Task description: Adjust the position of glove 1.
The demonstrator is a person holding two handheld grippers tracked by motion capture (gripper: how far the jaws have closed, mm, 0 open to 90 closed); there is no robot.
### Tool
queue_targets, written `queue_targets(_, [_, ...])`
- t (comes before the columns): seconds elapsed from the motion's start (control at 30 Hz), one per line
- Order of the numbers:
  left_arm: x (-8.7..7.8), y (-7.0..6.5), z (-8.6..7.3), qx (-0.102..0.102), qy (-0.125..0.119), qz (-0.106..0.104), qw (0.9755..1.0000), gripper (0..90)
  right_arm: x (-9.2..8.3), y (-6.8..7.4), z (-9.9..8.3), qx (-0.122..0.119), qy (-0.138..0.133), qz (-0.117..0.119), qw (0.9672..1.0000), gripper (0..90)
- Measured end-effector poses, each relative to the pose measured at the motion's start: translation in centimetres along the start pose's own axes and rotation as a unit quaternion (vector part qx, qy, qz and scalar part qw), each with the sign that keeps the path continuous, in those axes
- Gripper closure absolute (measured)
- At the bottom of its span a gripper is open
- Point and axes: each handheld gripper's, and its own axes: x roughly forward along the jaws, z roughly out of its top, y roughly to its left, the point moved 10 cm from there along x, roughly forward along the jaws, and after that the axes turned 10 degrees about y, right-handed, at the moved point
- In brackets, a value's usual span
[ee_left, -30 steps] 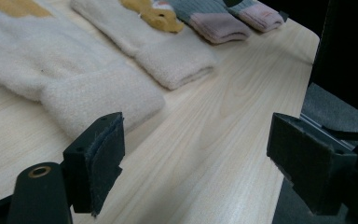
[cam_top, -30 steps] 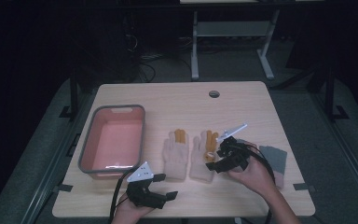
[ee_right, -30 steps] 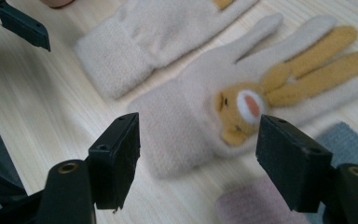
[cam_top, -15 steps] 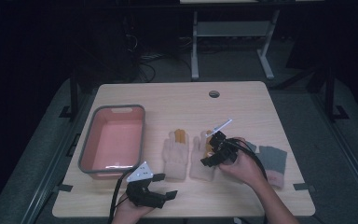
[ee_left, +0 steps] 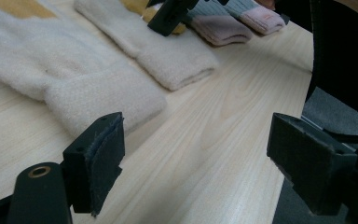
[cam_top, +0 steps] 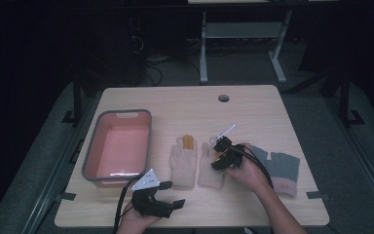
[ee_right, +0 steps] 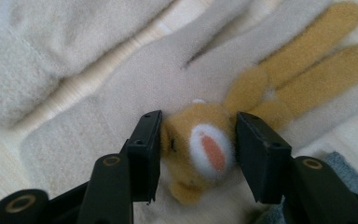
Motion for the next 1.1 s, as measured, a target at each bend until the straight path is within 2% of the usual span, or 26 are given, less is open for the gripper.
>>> queue_targets(0.17, [0.0, -0.1, 0.1, 0.000, -0.002, 0.000, 1.0000, 19.0, 0.1, 0.0, 0.0, -0.009, 0.002, -0.013, 0.9999, 56.3])
queue_targets(0.2, [-0.1, -0.1, 0.1, 0.000, -0.002, 0.001, 1.0000, 18.9, -0.1, 0.1, 0.0, -0.015, 0.001, -0.014, 0.9998, 59.6])
queue_targets(0.53, [-0.1, -0.1, 0.1, 0.000, -0.003, 0.004, 1.0000, 18.9, -0.9, 0.1, -0.1, -0.014, -0.008, 0.005, 0.9999, 64.1])
queue_targets(0.6, [-0.1, 0.0, 0.0, -0.002, -0.002, 0.004, 1.0000, 18.9, -1.1, 0.2, -0.1, -0.020, -0.005, -0.001, 0.9998, 64.4])
queue_targets(0.7, [-0.2, 0.0, 0.0, 0.007, 0.000, 0.007, 1.0000, 18.9, -1.8, 0.5, 0.0, -0.028, -0.008, -0.002, 0.9996, 64.7])
queue_targets(0.77, [-0.3, -0.3, 0.2, 0.000, -0.009, 0.006, 0.9999, 18.9, -2.2, 0.7, 0.0, -0.036, -0.010, -0.006, 0.9993, 64.8])
queue_targets(0.97, [-0.4, -0.2, 0.1, 0.004, -0.007, 0.010, 0.9999, 18.9, -3.7, 1.3, 0.2, -0.046, -0.020, -0.008, 0.9987, 65.0])
queue_targets(1.1, [-0.6, -0.2, 0.2, 0.002, -0.011, 0.011, 0.9999, 18.9, -5.5, 1.8, 0.7, -0.057, -0.035, -0.015, 0.9976, 65.0])
